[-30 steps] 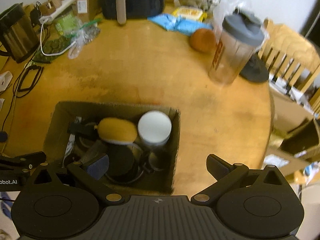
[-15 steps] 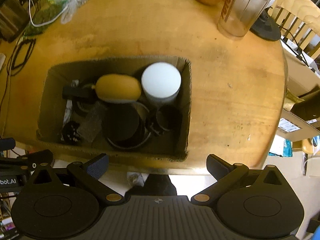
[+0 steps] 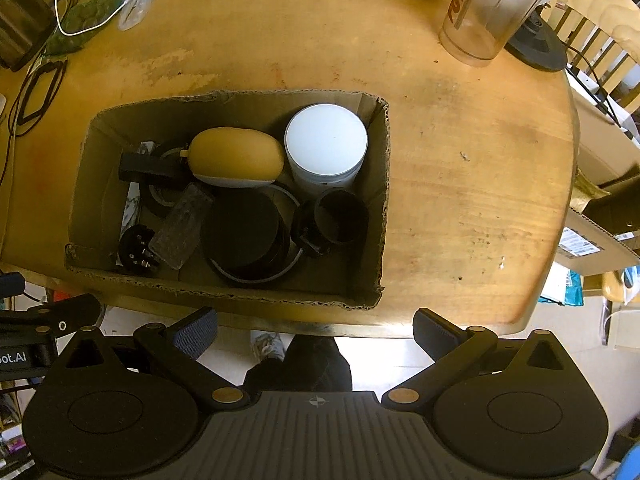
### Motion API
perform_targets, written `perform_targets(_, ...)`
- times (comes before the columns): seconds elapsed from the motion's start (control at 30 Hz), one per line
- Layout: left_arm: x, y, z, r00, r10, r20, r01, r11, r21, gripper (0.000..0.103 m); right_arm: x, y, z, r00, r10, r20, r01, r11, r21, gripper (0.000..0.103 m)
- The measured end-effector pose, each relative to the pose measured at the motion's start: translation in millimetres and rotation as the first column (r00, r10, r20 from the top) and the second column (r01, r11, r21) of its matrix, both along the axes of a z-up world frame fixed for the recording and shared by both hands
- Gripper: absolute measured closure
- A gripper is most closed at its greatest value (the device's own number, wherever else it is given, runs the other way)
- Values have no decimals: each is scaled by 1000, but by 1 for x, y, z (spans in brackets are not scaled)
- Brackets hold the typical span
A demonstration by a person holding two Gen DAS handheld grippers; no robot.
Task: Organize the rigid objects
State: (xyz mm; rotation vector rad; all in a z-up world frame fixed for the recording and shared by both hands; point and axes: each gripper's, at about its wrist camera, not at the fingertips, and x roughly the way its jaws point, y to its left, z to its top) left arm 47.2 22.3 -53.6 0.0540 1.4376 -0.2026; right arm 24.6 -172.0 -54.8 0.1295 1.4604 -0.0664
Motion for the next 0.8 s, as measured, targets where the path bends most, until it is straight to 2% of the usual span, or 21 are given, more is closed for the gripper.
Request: perform_targets(0.8, 2, 1, 5, 1000, 6, 17, -6, 1000, 2, 0, 2, 0, 0, 1000, 6, 0, -6, 1000, -3, 0)
